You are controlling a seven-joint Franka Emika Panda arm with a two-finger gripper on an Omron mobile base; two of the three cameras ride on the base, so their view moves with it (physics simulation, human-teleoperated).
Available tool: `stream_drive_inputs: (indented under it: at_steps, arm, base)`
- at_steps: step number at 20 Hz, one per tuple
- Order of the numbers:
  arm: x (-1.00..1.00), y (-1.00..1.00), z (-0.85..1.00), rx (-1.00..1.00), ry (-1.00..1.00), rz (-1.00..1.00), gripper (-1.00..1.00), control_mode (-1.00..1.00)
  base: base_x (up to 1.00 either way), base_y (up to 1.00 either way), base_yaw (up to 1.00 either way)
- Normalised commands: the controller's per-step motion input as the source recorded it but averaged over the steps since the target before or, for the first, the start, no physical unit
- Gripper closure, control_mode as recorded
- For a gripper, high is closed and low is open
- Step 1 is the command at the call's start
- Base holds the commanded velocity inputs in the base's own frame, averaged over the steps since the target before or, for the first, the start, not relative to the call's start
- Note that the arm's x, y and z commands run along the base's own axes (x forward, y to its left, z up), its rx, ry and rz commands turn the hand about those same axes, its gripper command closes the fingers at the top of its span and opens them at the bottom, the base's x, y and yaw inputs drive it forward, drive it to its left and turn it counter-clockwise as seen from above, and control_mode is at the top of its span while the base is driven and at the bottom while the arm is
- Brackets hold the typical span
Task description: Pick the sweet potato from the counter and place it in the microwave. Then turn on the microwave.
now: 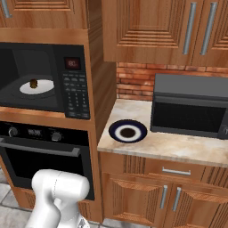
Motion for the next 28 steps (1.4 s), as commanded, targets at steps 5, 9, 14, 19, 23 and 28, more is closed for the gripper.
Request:
stream_drive_inputs:
  at_steps: [5,9,14,19,23,28]
  arm:
    - [0.15,0.18,-0.16,0.00,0.00,-0.05,1.00,-1.00]
    - [0.16,0.22,-0.15,0.00,0.00,-0.04,1.00,-1.00]
    - [0.19,0.22,-0.15,0.00,0.00,-0.04,1.00,-1.00]
    - [0.21,0.24,-0.18,0.00,0.00,-0.04,1.00,-1.00]
    - [0.23,0.27,-0.21,0.00,0.00,-0.04,1.00,-1.00]
    - [0.24,0.27,-0.20,0.00,0.00,-0.04,1.00,-1.00]
  base:
    - [0.00,0.00,0.00]
    - [0.00,0.00,0.00]
    - [0.00,0.00,0.00]
    - [0.00,0.00,0.00]
    - [0.00,0.00,0.00]
    - [0.00,0.00,0.00]
